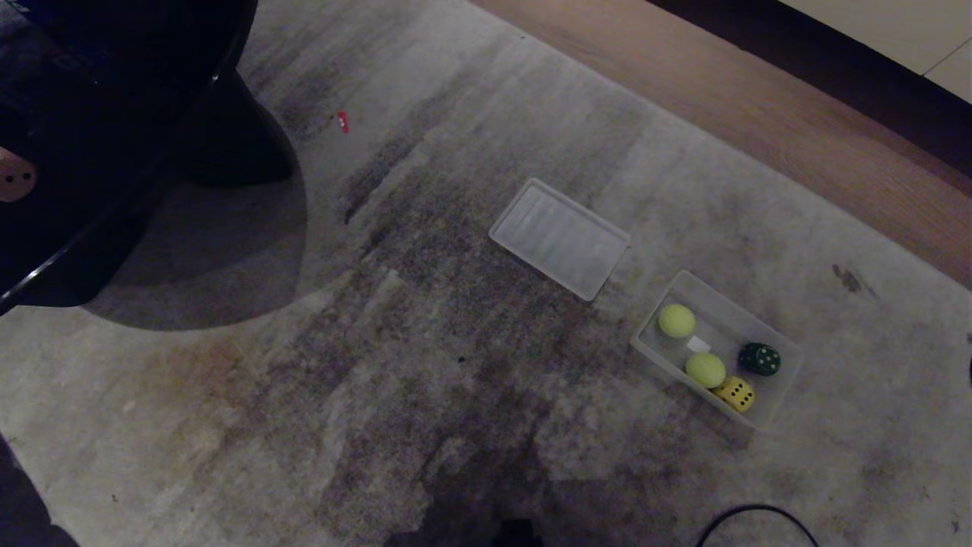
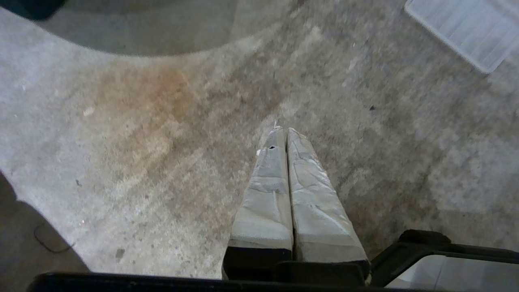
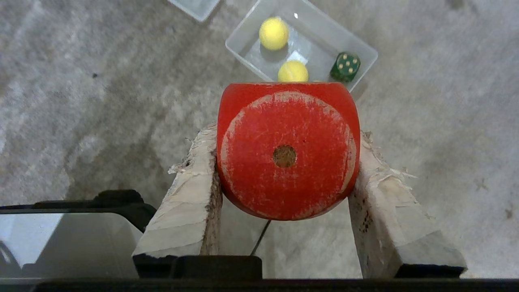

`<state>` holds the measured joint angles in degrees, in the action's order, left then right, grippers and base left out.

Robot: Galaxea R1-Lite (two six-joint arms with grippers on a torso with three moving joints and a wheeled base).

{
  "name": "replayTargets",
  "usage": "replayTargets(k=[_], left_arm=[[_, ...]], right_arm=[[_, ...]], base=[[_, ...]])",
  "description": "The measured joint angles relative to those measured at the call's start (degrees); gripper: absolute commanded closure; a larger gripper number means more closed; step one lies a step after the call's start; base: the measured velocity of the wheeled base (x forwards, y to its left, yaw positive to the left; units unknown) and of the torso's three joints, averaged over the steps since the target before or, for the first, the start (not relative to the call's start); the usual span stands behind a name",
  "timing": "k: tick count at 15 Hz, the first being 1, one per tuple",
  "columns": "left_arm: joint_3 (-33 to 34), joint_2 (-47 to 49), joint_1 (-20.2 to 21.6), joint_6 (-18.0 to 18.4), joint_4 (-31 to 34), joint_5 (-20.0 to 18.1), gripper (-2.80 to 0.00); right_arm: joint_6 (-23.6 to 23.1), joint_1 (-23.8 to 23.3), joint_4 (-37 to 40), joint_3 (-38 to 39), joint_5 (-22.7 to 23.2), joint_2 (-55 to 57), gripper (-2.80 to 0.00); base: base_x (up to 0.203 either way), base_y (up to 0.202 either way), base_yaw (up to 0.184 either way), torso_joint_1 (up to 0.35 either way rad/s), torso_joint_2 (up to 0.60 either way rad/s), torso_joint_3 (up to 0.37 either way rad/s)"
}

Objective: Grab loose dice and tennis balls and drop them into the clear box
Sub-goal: Put the toys in the box

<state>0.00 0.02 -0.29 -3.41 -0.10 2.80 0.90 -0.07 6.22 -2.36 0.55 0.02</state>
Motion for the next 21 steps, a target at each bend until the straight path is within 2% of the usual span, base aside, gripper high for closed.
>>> replayTargets(k=[12, 18, 21], left_arm=[[0.00, 0.00, -0.01, 0.06, 0.10, 0.00, 0.00], [0.00, 0.00, 0.00, -1.12, 0.02, 0.22, 0.00], [0.00, 0.00, -0.01, -1.13, 0.00, 0.22, 0.00]], right_arm=[[-0.06, 0.02, 0.01, 0.00, 0.05, 0.02, 0.00], [0.48, -0.03, 0.26, -0.23, -0.78, 0.09, 0.00], [1.12, -0.09, 1.46, -4.41, -2.33, 3.13, 0.00]], base=[[0.000, 0.000, 0.000, 0.001, 0.00, -0.194], [0.000, 0.000, 0.000, 0.001, 0.00, -0.025], [0.000, 0.000, 0.000, 0.000, 0.00, 0.000]])
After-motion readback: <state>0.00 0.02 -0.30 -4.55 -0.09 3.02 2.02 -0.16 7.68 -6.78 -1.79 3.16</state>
